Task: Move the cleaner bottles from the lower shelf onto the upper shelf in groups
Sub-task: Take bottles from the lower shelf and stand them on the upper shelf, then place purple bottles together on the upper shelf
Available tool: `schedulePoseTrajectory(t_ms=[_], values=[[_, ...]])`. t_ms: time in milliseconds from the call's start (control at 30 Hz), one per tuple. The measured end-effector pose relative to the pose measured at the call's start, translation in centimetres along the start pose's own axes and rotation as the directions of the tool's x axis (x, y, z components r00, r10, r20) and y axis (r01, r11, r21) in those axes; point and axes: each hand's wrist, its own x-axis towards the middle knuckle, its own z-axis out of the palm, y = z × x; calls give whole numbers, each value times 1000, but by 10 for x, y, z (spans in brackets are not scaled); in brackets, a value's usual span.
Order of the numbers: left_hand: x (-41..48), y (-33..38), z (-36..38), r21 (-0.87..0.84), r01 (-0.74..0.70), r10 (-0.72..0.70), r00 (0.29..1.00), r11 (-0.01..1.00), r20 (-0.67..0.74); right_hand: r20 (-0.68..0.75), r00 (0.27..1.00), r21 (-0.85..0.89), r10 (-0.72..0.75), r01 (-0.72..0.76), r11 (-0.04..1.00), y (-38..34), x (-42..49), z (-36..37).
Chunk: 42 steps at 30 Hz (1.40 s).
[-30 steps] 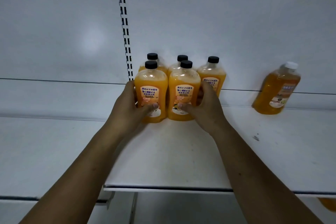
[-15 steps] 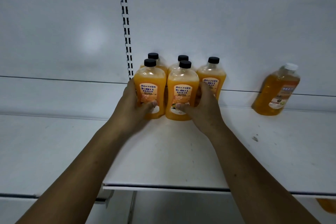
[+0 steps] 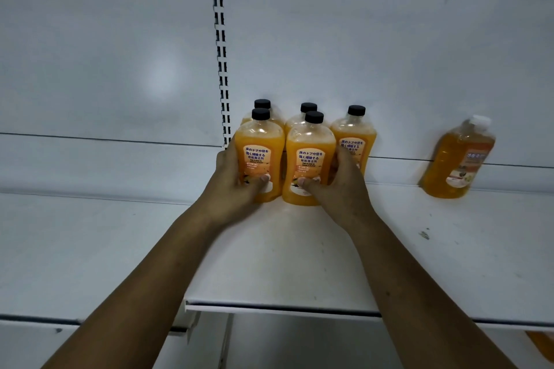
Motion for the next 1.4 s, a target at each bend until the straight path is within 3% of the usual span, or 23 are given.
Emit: schedulePoseTrajectory(t_ms=[100, 200, 433, 600, 833, 1067, 1400], values=[[-3, 5, -1, 27, 4, -4, 1000, 1000, 1, 2, 1000, -13, 5, -5, 1000, -2, -4, -2], [-10, 4, -9, 158, -11, 15, 1000, 987, -23, 6, 1000, -45, -9, 9, 999, -5, -8, -12], [-68, 32, -29, 425, 45, -30, 999, 904, -42, -34, 988, -289, -148, 132, 948, -11, -45, -43], [-110, 55, -16, 536, -98, 96, 995, 839, 32, 41, 985, -394, -166, 168, 904, -3, -94, -58], [-161, 99, 53, 471, -298, 250, 954, 830, 165, 41, 973, -489, -226, 217, 845, 28, -173, -145], [-209, 156, 175, 324, -468, 358, 868, 822, 344, -98, 992, -489, -83, 25, 872, 82, -265, -276], [-266, 259, 392, 152, -599, 437, 713, 786, 548, -274, 957, -550, 95, -237, 801, 158, -368, -471]])
